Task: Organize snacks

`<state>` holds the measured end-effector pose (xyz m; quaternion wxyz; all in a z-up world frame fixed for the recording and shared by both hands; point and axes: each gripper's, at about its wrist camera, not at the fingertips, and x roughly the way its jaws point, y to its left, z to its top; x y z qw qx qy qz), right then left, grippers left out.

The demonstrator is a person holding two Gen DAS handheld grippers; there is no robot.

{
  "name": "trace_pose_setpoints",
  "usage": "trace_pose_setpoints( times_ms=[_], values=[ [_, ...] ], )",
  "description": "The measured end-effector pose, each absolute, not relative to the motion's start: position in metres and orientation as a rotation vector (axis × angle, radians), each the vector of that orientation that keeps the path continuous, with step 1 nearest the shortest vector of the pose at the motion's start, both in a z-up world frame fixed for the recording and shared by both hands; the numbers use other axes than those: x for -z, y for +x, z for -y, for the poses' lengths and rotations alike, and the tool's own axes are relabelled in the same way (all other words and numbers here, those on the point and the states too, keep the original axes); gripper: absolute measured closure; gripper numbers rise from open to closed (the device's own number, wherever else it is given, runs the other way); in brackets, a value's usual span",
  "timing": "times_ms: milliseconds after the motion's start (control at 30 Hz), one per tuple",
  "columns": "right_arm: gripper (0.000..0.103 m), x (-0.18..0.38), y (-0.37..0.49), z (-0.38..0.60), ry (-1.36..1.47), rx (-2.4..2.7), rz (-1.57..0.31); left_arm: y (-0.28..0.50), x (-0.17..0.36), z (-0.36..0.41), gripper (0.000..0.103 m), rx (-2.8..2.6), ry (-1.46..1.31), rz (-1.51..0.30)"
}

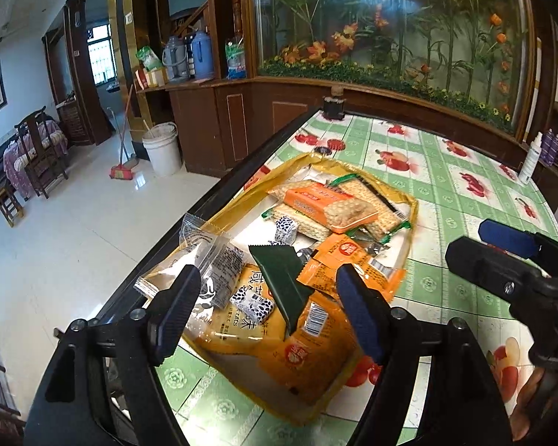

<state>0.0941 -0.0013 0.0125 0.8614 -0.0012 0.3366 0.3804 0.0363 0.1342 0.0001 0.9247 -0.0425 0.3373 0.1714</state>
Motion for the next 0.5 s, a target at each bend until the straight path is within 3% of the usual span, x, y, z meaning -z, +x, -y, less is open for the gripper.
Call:
trace_pose_setpoints(
  times_ms=[500],
  values=[
    [0.012, -0.024, 0.036, 0.033, -0.074, -0.951, -0.614, -0.016, -0.025, -0.123, 0.020, -0.346, -0.037, -0.590]
  ],
)
